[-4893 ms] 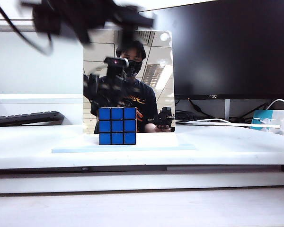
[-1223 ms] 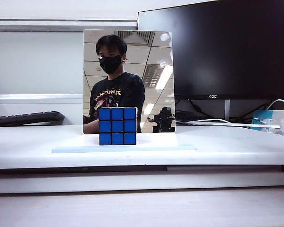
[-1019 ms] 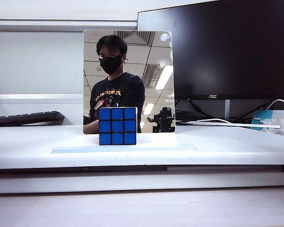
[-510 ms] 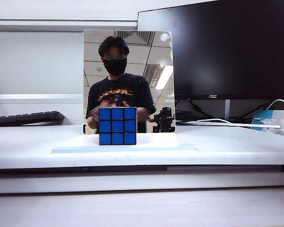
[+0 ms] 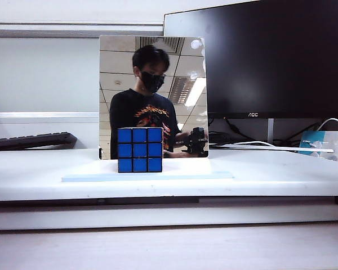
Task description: Move the the Rubik's Cube near the mirror.
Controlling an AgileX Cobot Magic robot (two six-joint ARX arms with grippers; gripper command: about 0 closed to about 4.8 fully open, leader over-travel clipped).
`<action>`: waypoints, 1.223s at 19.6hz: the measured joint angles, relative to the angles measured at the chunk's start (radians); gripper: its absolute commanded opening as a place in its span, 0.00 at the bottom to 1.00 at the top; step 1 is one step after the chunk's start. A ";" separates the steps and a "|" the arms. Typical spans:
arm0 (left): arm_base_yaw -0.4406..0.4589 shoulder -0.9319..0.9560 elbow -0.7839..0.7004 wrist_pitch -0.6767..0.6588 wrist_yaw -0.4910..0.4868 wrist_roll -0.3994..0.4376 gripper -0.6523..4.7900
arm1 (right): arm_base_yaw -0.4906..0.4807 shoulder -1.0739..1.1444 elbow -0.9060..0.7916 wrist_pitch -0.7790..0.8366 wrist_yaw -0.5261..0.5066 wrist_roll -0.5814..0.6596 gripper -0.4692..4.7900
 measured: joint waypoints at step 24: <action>0.000 0.000 0.000 0.000 0.000 0.000 0.11 | 0.002 0.000 0.000 -0.047 0.600 -0.075 0.09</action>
